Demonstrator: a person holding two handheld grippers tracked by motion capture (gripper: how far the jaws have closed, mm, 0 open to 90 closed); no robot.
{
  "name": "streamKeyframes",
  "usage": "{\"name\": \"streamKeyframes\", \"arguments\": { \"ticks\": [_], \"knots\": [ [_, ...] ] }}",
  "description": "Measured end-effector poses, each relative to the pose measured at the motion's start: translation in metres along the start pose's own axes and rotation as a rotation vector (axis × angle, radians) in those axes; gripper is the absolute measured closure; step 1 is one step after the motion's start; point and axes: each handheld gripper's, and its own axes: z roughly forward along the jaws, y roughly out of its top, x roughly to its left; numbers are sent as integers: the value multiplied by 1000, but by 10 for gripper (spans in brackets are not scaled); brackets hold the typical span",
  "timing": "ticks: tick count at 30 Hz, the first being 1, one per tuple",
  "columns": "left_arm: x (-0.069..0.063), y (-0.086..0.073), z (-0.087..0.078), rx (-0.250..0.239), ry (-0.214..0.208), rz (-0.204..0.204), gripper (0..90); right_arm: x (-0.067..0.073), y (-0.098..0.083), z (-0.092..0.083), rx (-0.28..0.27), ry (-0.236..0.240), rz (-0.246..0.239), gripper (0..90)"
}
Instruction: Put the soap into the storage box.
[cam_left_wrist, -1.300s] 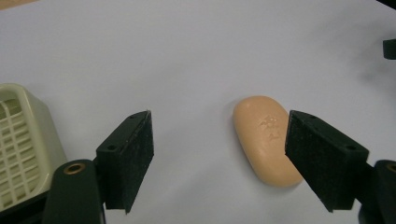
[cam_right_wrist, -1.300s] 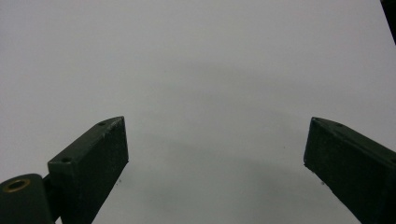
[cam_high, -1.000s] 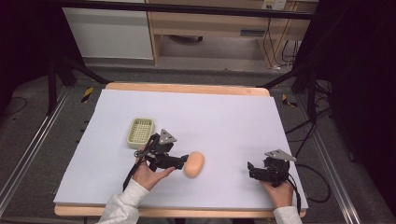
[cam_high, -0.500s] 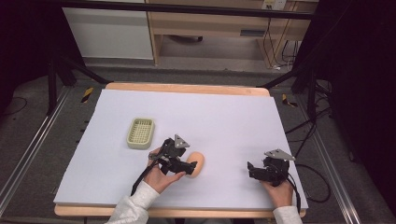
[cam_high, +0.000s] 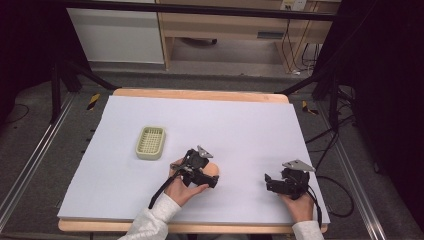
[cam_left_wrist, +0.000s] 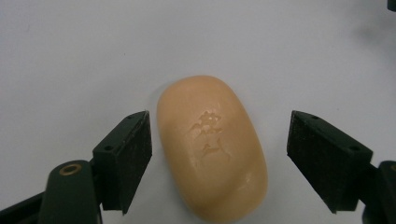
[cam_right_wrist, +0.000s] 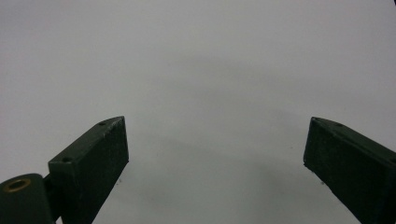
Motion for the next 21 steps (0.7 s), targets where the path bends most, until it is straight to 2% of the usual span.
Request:
{"name": "streamKeyframes", "arguments": {
  "ticks": [7, 13, 18, 21],
  "knots": [
    [-1, 1, 9, 23, 4, -8, 220, -1, 0, 0, 1, 0, -2, 70],
    [0, 2, 17, 49, 10, -32, 229, -2, 0, 1, 9, -2, -10, 70],
    [0, 1, 23, 86, 25, -22, 231, -3, 0, 1, 11, -4, -3, 70],
    [0, 0, 26, 93, 32, -30, 240, -3, 0, 1, 14, -5, -7, 70]
  ]
}}
